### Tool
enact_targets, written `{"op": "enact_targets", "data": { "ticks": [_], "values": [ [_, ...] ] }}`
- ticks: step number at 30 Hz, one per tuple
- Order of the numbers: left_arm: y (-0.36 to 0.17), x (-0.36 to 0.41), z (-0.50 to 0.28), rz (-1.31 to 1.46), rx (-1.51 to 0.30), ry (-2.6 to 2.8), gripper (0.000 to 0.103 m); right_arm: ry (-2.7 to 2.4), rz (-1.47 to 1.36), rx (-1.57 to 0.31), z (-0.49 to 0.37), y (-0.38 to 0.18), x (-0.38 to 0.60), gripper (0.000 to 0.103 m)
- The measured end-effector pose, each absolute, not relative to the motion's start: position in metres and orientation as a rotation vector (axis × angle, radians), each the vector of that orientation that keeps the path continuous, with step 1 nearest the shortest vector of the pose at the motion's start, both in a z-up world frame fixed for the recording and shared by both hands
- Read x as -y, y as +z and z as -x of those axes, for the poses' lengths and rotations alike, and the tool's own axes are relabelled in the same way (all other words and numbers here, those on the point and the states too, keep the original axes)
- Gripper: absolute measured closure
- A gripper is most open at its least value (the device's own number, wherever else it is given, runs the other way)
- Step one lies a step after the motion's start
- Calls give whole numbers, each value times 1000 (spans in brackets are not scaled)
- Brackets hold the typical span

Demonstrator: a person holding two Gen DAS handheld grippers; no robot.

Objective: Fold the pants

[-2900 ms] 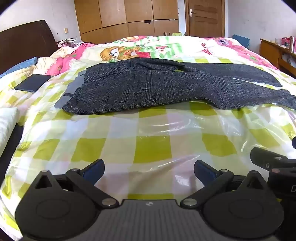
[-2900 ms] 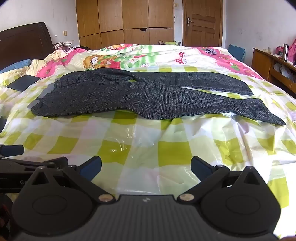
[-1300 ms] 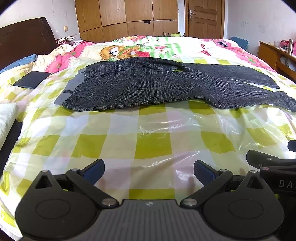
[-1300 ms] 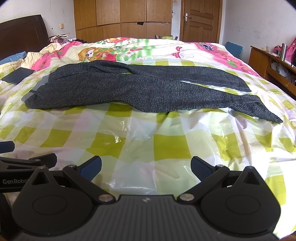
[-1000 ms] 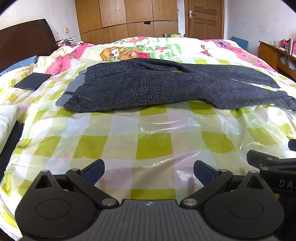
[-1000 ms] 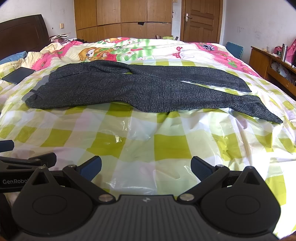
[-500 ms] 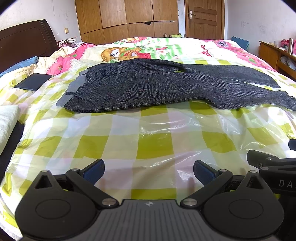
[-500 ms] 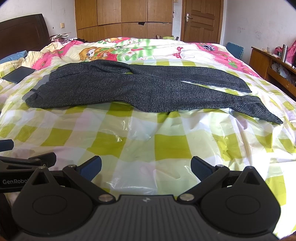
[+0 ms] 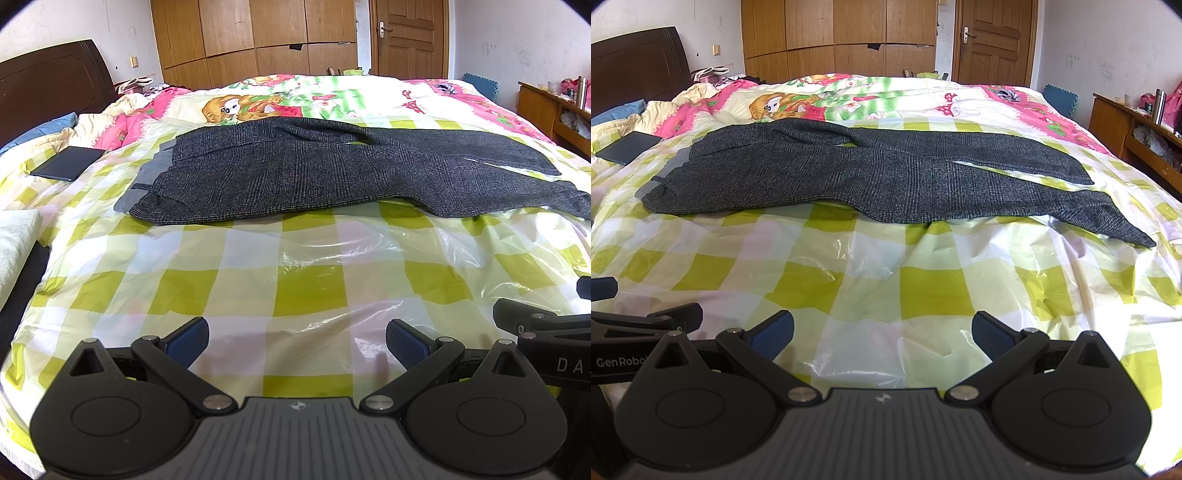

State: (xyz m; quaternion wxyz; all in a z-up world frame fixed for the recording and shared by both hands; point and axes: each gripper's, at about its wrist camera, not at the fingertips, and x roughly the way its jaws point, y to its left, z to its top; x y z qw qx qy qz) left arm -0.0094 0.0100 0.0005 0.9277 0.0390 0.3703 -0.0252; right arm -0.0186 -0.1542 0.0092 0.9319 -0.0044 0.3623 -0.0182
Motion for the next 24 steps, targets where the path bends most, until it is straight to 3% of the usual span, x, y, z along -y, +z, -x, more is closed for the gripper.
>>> {"op": "enact_targets", "data": {
  "ticks": [24],
  "values": [
    [1, -9, 9, -83, -755, -47, 0, -38, 9, -742, 19, 9, 154, 1]
  ]
}}
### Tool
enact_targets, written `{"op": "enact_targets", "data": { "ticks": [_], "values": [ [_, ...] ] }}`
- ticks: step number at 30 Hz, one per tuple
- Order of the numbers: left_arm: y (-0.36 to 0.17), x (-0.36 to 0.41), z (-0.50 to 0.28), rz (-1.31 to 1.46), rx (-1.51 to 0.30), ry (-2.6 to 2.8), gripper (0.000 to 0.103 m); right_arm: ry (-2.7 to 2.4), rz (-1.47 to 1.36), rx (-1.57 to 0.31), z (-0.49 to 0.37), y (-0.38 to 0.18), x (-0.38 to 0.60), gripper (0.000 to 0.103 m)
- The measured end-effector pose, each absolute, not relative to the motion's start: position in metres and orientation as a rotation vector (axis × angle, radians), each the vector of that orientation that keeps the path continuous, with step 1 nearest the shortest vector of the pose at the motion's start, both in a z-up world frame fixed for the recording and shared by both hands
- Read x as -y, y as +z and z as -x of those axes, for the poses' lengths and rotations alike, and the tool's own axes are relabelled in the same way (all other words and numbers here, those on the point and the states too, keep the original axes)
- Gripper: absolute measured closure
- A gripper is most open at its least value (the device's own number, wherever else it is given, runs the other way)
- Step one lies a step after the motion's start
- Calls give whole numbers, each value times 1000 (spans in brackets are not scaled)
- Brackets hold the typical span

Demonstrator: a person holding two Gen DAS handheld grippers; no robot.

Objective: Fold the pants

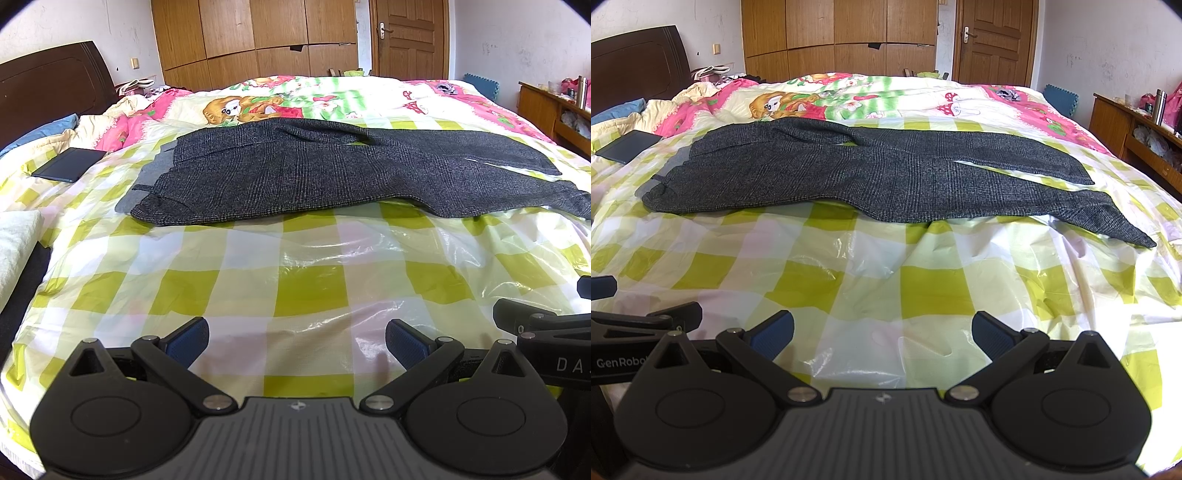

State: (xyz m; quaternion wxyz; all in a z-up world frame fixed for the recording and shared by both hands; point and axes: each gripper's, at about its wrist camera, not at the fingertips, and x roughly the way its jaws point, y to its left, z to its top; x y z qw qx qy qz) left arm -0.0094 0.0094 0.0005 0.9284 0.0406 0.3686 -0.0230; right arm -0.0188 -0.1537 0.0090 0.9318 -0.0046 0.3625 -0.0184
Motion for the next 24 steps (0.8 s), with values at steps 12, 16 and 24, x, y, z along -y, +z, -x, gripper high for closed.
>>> {"op": "enact_targets", "data": {
  "ticks": [12, 16, 24],
  "values": [
    [16, -39, -8, -115, -644, -59, 0, 84, 97, -665, -12, 30, 127, 1],
    [18, -83, -37, -133, -610, -6, 0, 178, 196, -612, -47, 38, 100, 1],
    [-3, -146, -112, -205, -654, 56, 9, 418, 397, -609, -122, 15, 29, 10]
  ]
}}
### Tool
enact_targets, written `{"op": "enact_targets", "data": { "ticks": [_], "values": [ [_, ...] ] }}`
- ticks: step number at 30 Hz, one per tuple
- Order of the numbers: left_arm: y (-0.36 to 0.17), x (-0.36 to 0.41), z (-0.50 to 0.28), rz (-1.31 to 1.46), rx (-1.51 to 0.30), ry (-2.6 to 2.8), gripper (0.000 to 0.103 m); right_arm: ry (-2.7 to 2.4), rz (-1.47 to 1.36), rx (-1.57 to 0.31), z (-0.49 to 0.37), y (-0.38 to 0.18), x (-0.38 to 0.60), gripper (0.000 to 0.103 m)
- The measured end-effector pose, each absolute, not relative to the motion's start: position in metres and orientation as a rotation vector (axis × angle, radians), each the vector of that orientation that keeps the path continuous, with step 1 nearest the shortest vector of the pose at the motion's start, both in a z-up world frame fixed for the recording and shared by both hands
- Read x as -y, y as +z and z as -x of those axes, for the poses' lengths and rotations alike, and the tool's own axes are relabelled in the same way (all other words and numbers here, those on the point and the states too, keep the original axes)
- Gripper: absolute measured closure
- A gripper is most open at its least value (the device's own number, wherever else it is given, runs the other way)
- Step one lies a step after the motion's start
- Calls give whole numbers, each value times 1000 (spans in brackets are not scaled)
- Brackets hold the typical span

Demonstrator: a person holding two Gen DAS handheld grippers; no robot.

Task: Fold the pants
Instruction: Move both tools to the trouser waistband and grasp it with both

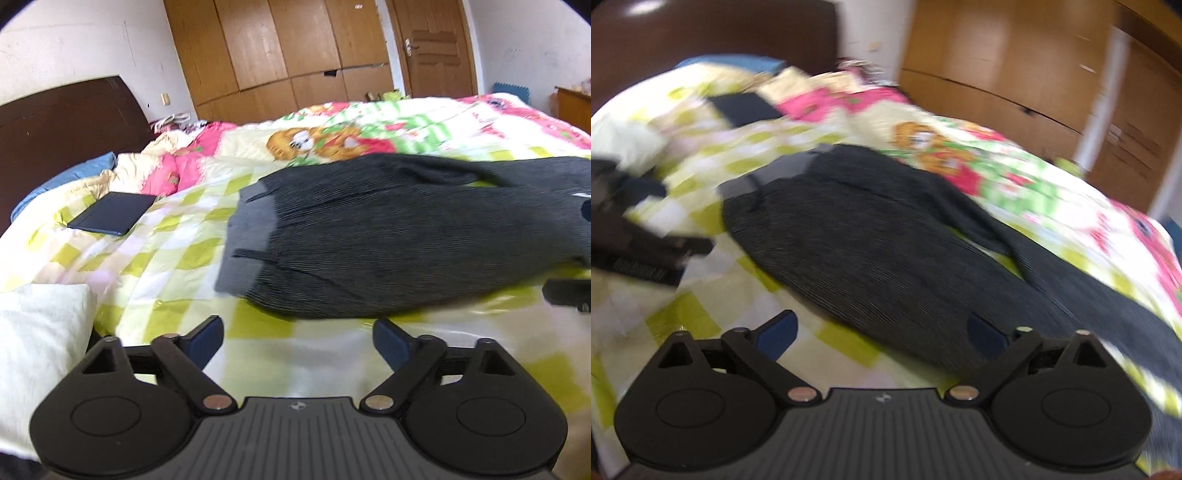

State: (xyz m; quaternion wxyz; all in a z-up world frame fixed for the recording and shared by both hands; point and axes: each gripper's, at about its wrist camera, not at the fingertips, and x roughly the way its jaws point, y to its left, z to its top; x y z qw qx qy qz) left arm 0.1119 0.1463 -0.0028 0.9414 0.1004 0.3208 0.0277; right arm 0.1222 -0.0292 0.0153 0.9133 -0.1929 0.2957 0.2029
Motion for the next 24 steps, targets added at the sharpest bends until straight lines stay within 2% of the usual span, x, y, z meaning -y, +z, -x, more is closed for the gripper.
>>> {"op": "enact_targets", "data": {
  "ticks": [3, 4, 8, 10, 14, 16, 20, 22, 24],
  "values": [
    [-16, -165, -142, -226, -694, 55, 24, 498, 460, -623, -145, 5, 5, 17],
    [-20, -172, -154, -223, -705, 50, 26, 517, 469, -631, -153, 2, -1, 17],
    [-29, -199, -189, -204, -708, 50, 26, 559, 460, -665, -180, -8, -22, 21],
    [-29, -208, -199, -192, -690, 14, 23, 594, 432, -711, -191, -14, -29, 28],
    [-36, -217, -215, -199, -710, -60, 19, 631, 436, -749, -201, -24, -41, 28],
    [-35, -219, -214, -187, -726, -92, 28, 636, 451, -753, -201, -24, -45, 32],
    [-28, -219, -209, -202, -749, -109, 36, 661, 479, -773, -199, -22, -46, 42],
    [-24, -220, -208, -191, -765, -114, 39, 684, 506, -776, -198, -20, -49, 53],
    [-18, -222, -202, -166, -766, -131, 41, 706, 520, -774, -196, -18, -52, 53]
  ]
}}
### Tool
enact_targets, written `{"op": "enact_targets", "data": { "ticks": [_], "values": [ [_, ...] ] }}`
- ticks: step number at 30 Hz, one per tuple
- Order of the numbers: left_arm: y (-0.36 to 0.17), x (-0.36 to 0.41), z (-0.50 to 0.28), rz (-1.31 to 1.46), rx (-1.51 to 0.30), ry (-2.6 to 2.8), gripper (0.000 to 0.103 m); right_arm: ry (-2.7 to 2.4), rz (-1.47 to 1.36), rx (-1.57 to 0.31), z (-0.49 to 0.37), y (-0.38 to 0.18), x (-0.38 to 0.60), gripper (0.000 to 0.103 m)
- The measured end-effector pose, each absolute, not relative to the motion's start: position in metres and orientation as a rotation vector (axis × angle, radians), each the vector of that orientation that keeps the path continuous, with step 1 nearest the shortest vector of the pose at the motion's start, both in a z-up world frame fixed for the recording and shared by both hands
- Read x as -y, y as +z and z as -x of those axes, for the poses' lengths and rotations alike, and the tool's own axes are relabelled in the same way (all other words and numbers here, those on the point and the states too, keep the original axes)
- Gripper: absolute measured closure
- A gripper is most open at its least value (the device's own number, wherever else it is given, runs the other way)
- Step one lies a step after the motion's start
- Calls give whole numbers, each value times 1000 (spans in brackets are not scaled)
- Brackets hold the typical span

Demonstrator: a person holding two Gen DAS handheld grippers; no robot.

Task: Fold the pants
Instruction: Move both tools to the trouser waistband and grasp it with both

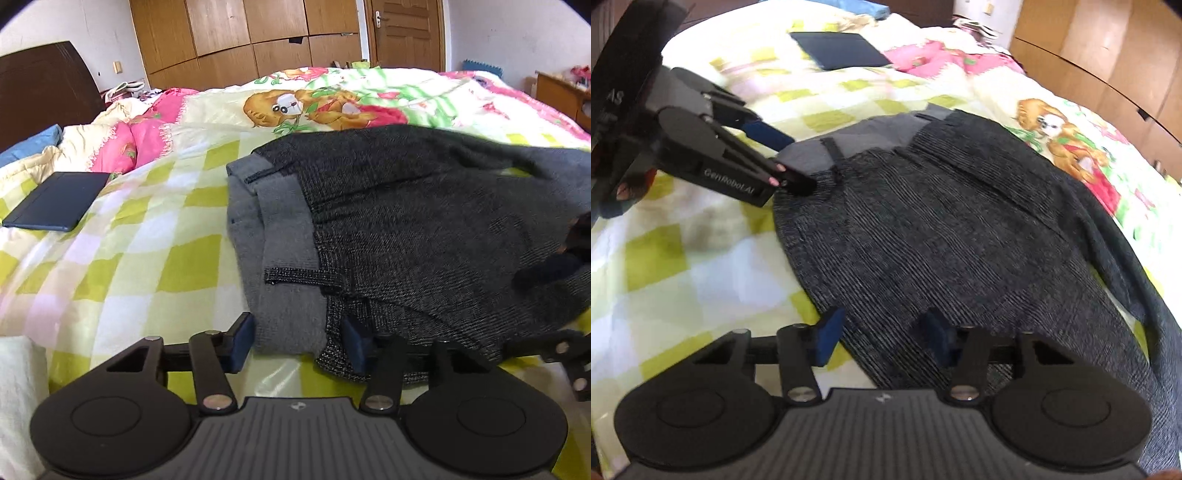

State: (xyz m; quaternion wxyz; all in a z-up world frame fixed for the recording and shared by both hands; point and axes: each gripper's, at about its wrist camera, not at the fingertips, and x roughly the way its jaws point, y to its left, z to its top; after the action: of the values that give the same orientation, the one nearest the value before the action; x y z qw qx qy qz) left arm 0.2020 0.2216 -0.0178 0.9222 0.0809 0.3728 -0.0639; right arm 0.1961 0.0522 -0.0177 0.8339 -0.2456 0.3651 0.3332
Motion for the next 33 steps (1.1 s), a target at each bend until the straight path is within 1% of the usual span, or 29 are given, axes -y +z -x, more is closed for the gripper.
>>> {"op": "enact_targets", "data": {
  "ticks": [1, 5, 8, 11, 18, 23, 24, 25, 26, 27, 29, 30, 33],
  "values": [
    [-15, -223, -200, -161, -762, -143, 41, 714, 529, -768, -195, -17, -55, 51],
    [-16, -226, -198, -191, -765, -139, 41, 732, 562, -760, -199, -21, -71, 50],
    [-23, -230, -203, -194, -785, -146, 41, 761, 556, -770, -206, -25, -83, 48],
    [-22, -230, -198, -207, -791, -154, 41, 751, 548, -853, -212, -31, -96, 53],
    [-22, -249, -154, -147, -833, -140, 41, 861, 512, -947, -187, -27, -109, 52],
    [-18, -264, -103, -150, -889, -95, 41, 972, 457, -995, -149, -25, -121, 52],
    [-18, -266, -93, -160, -897, -81, 41, 989, 446, -995, -142, -26, -125, 49],
    [-17, -267, -83, -173, -899, -62, 41, 1000, 434, -987, -135, -27, -128, 41],
    [-17, -268, -76, -185, -898, -40, 41, 1006, 414, -978, -130, -28, -132, 36],
    [-17, -268, -71, -192, -899, -18, 41, 1001, 396, -967, -125, -29, -135, 34],
    [-13, -264, -65, -191, -895, 19, 41, 973, 372, -936, -120, -27, -136, 36],
    [-9, -262, -62, -184, -889, 29, 41, 966, 325, -937, -122, -24, -131, 39],
    [5, -254, -54, -181, -862, 54, 42, 902, 180, -940, -124, -10, -90, 40]
  ]
}}
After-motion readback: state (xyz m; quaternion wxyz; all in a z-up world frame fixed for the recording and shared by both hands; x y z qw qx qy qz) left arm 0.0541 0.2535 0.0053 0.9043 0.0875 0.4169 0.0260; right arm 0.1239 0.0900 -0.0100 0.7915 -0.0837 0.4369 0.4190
